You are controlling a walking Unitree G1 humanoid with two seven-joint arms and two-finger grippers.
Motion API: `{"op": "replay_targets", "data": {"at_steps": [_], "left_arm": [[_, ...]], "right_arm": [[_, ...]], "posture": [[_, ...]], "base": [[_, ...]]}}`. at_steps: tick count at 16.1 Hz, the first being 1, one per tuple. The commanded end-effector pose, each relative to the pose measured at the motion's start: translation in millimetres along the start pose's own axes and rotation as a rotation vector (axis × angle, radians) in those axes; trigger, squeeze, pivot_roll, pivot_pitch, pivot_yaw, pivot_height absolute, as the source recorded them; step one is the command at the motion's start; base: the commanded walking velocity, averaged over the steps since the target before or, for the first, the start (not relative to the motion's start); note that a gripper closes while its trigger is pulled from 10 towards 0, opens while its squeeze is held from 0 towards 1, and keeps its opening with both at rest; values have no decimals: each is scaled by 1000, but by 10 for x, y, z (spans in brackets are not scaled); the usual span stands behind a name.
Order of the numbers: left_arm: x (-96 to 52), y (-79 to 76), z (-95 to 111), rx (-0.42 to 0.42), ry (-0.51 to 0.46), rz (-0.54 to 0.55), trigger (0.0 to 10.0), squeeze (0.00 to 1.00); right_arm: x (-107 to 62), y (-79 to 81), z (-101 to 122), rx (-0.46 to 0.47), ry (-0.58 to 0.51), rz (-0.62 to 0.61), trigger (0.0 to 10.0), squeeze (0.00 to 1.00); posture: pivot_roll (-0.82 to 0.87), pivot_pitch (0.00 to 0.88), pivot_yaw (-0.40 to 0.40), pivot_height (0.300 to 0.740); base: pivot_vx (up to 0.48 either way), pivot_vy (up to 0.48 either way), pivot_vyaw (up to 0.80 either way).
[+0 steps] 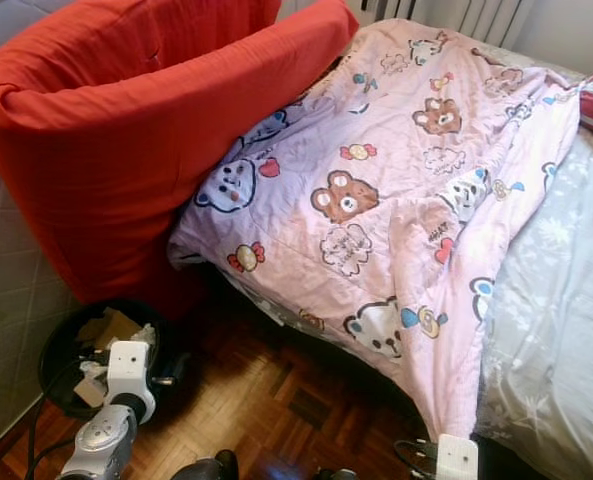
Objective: Clean up the room
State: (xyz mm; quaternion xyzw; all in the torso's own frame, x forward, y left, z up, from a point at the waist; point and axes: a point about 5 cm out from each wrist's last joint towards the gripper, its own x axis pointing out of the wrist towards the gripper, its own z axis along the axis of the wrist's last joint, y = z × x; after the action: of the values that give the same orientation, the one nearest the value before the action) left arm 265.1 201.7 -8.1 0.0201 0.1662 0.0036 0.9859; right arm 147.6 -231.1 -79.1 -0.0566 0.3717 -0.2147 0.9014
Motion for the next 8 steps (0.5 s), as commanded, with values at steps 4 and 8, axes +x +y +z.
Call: {"op": "replay_targets", "data": {"at_steps": [4, 8], "left_arm": [[-54, 4, -117, 19, 53, -12, 10000, 0], [-55, 1, -122, 22, 57, -14, 10000, 0]], "right_arm": [[-15, 1, -70, 14, 39, -7, 10000, 1000], [-2, 58, 33, 31, -27, 30, 10000, 882]], "posture": [[131, 175, -40, 740], [132, 179, -38, 740]], "base": [[0, 0, 0], [0, 0, 0]]}}
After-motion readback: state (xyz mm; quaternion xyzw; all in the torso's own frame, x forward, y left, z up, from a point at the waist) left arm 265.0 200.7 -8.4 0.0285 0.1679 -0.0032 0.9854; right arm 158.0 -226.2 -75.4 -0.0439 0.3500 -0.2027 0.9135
